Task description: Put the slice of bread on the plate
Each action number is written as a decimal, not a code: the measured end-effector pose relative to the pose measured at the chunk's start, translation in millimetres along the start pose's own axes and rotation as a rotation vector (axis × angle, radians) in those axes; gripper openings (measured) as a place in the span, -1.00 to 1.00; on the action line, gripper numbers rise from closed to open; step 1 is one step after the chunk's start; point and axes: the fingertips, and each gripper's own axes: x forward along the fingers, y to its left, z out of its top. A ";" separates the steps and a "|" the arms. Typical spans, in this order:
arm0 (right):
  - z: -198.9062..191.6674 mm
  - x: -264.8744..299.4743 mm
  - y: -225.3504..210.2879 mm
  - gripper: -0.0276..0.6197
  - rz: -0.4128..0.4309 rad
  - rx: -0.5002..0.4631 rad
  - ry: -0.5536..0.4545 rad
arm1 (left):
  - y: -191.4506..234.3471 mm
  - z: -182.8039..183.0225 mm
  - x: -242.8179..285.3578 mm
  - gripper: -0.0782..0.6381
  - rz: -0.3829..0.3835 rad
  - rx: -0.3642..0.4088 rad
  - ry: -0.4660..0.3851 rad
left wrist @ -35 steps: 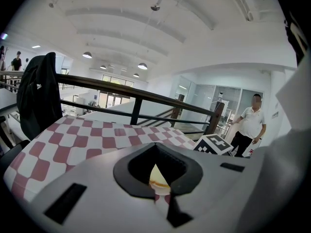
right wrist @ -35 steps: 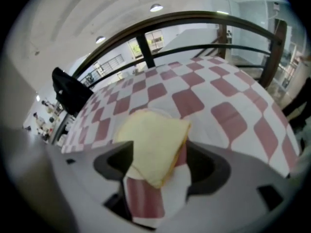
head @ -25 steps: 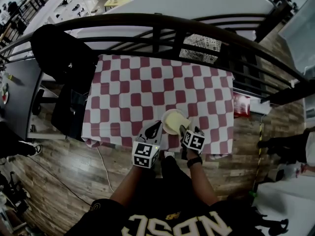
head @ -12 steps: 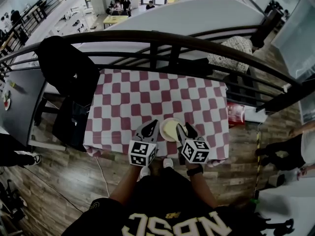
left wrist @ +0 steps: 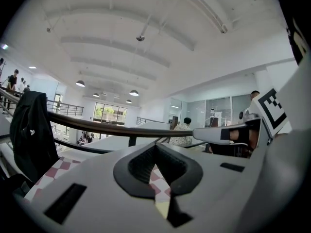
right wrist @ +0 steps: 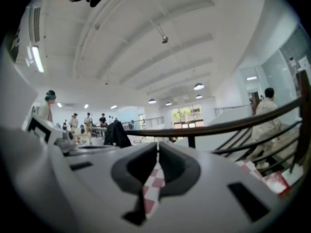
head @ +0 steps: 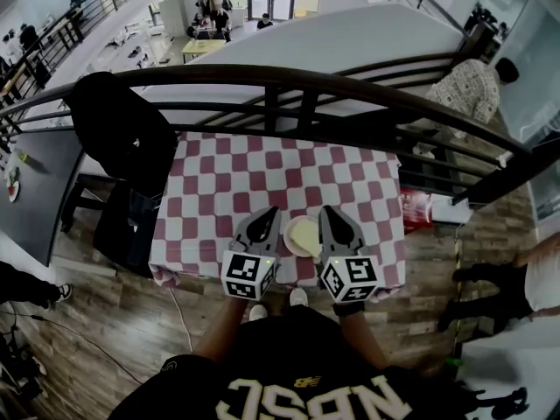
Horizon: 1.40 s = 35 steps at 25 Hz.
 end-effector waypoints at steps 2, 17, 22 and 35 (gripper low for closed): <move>9.5 -2.8 3.4 -0.87 -0.004 -0.031 -0.022 | -1.0 7.7 -1.1 -0.73 0.001 0.008 -0.018; 26.5 -11.3 19.7 -0.87 0.000 -0.119 -0.056 | -8.4 14.3 1.0 -0.73 -0.015 0.043 -0.044; 22.6 -12.0 15.2 -0.87 -0.014 -0.115 -0.054 | -14.4 13.9 2.6 -0.73 -0.029 0.045 -0.047; 13.9 -18.0 2.9 -0.87 -0.052 -0.115 -0.029 | -29.7 6.8 7.0 -0.73 -0.044 0.048 -0.031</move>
